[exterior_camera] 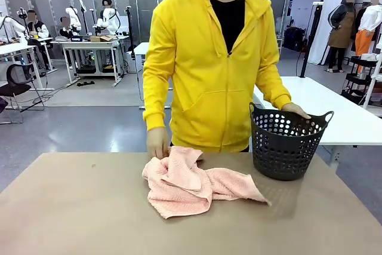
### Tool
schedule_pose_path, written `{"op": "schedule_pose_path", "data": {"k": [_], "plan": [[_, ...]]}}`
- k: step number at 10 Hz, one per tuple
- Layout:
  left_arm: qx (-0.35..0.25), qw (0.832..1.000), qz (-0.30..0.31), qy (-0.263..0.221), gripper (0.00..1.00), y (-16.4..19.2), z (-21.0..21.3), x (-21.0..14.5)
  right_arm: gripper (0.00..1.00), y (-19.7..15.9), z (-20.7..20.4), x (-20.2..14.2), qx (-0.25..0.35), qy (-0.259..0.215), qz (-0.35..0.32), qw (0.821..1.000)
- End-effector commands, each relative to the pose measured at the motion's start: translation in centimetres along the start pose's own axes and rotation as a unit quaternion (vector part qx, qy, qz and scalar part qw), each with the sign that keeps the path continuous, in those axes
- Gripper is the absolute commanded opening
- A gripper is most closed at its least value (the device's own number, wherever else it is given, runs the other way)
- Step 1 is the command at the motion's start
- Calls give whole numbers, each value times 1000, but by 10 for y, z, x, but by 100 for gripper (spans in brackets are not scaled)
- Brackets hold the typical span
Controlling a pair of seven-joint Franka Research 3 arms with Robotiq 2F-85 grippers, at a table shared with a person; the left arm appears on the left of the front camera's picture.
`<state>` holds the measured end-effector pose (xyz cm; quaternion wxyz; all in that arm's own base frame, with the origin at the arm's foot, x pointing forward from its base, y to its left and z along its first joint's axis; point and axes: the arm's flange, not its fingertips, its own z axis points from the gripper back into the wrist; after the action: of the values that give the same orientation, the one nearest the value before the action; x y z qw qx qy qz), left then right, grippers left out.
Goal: Fold the towel.
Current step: Grab the top end of the 100 cm Hotel Towel extended by the human.
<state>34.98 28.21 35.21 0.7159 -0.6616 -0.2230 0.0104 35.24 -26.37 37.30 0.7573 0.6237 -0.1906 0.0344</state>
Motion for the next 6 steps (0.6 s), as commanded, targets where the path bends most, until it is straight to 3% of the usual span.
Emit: {"op": "schedule_pose_path", "data": {"k": [1, 6], "plan": [[5, 1000, 0, -3, 100, 0, 2, 0, 100, 1, 2, 0, -1, -1, 1, 1000], [5, 1000, 0, -3, 100, 0, 2, 0, 100, 1, 2, 0, -1, -1, 1, 1000]]}}
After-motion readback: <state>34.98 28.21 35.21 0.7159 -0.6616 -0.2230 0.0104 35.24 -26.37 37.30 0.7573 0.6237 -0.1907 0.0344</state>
